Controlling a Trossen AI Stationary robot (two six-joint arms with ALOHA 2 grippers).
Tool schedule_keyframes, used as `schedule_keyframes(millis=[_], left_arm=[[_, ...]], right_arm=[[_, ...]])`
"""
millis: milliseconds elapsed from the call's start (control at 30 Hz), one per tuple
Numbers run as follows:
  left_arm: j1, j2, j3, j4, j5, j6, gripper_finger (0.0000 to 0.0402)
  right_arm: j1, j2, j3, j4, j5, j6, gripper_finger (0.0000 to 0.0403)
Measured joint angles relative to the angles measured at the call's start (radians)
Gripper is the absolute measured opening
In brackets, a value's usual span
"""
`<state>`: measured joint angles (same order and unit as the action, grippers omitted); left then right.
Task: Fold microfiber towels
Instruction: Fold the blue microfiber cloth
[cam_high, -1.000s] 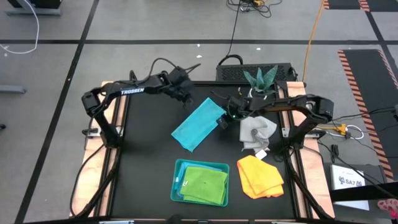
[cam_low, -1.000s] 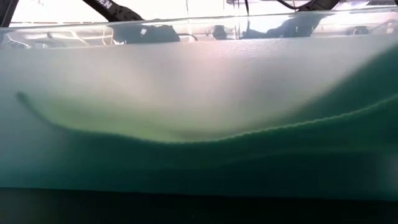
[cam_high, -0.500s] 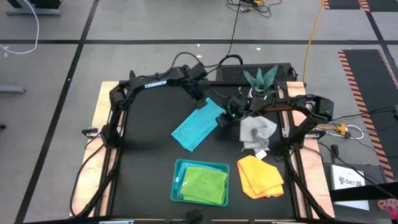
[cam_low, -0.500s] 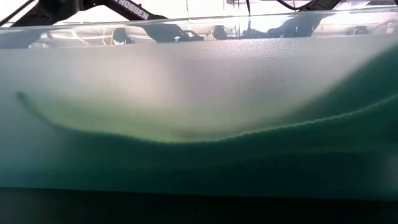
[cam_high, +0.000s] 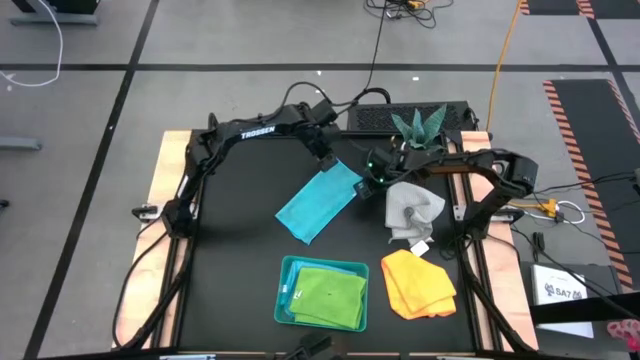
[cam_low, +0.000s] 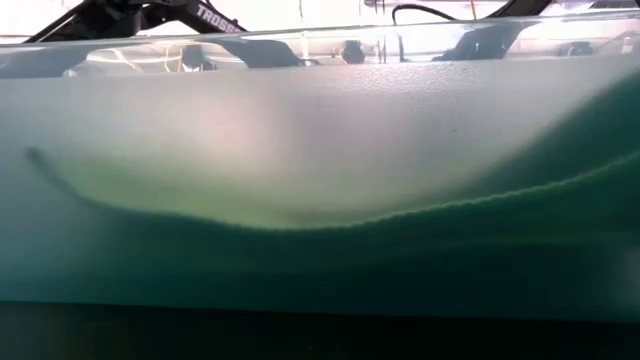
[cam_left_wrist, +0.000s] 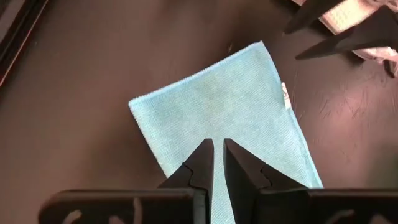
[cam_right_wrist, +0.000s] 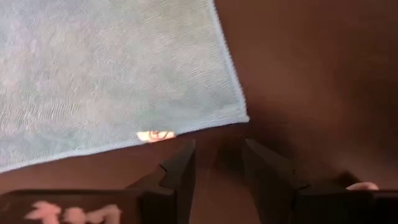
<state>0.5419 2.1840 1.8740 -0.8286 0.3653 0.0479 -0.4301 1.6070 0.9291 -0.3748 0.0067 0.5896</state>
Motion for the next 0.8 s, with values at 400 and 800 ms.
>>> schedule_keyframes(millis=[400, 800], left_arm=[[-0.014, -0.021, 0.000, -0.387, -0.072, 0.075, 0.0037], [-0.143, -0.021, -0.054, -0.472, -0.255, 0.120, 0.0019]], right_arm=[[-0.031, 0.000, -0.011, 0.055, -0.086, 0.004, 0.0127], [0.032, 0.008, -0.011, 0.163, -0.191, -0.158, 0.0008]])
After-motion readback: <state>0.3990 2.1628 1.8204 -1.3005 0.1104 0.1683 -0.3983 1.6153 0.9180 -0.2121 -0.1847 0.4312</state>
